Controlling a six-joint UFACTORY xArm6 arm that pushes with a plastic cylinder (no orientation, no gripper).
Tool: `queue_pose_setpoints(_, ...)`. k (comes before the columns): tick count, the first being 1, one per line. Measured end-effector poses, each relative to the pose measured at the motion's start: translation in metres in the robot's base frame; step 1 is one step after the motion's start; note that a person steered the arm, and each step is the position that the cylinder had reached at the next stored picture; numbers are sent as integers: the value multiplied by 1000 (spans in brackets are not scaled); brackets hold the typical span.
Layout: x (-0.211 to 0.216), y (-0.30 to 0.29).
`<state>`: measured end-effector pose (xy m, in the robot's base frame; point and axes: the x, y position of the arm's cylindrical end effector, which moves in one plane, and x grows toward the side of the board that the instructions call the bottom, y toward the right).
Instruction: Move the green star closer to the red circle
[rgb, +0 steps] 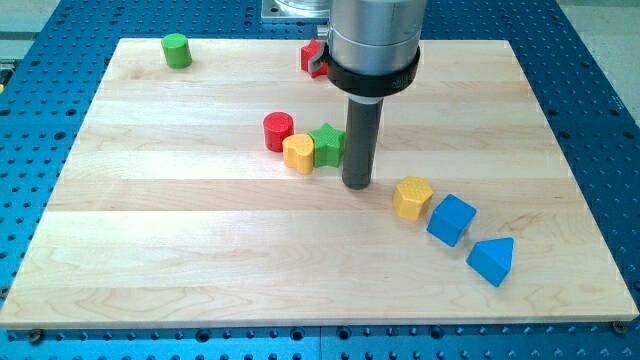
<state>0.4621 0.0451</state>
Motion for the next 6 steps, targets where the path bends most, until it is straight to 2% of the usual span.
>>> queue_pose_setpoints(4,4,4)
queue_pose_setpoints(5,-16,-20)
queue_pose_setpoints(6,-78,-22)
